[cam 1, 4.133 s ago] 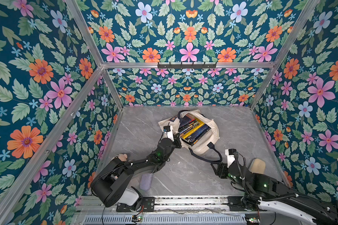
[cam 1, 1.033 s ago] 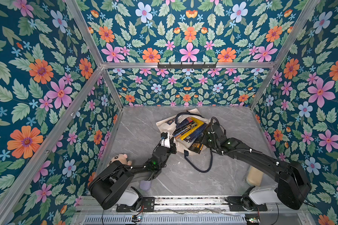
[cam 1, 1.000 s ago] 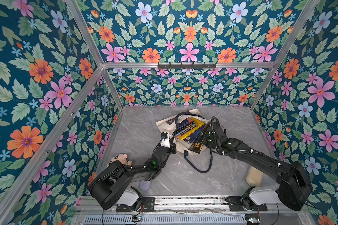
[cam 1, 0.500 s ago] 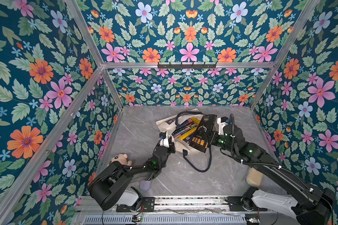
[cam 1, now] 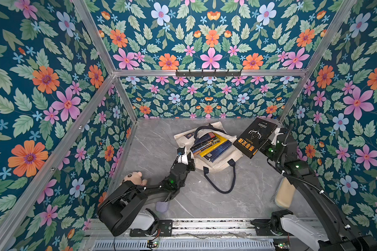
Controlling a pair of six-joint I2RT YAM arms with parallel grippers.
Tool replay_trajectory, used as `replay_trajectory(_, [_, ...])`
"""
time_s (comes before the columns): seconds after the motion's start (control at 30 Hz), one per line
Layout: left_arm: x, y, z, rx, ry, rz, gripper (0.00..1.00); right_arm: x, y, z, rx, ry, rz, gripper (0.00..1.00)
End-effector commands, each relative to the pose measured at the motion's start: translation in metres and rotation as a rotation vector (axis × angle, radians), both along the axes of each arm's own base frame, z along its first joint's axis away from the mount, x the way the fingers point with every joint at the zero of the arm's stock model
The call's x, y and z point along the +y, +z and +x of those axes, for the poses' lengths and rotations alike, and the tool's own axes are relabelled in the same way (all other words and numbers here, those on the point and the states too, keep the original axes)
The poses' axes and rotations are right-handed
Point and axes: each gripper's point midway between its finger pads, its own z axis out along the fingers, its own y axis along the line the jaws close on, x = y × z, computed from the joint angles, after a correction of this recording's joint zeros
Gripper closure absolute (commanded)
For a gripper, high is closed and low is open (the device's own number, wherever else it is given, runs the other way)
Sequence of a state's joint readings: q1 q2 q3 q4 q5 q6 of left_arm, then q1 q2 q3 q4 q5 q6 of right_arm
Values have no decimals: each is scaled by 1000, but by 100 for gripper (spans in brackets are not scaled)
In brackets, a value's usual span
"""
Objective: Take out the books from the canvas bag
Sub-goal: Pick up the book from the canvas bag, then place the book at the center of the board.
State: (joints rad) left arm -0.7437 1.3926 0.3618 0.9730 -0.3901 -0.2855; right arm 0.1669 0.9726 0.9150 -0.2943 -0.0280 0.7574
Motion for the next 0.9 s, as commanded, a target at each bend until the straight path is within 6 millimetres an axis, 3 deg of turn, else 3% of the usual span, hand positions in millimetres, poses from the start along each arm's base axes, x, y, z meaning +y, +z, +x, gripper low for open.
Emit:
replay_trajectory(0.0, [1, 1, 2, -3, 9, 5, 100, -14, 17, 8, -85, -49, 39, 100])
replay_trajectory(0.13, [1, 0, 2, -2, 9, 8, 100, -41, 15, 14, -120, -137, 94, 100])
replay_trajectory(0.33, [1, 0, 2, -3, 6, 11, 100, -65, 12, 24, -167, -259, 118, 100])
replay_trajectory(0.43, [2, 1, 1, -5, 10, 12, 100, -78, 1, 28, -202, -334, 121, 100])
replay_trajectory(0.63, [2, 3, 1, -10, 9, 15, 100, -87, -56, 43, -129, -415, 159, 100])
replay_trajectory(0.87, [4, 6, 0, -18, 11, 12, 100, -99, -130, 38, 4, -558, 243, 100])
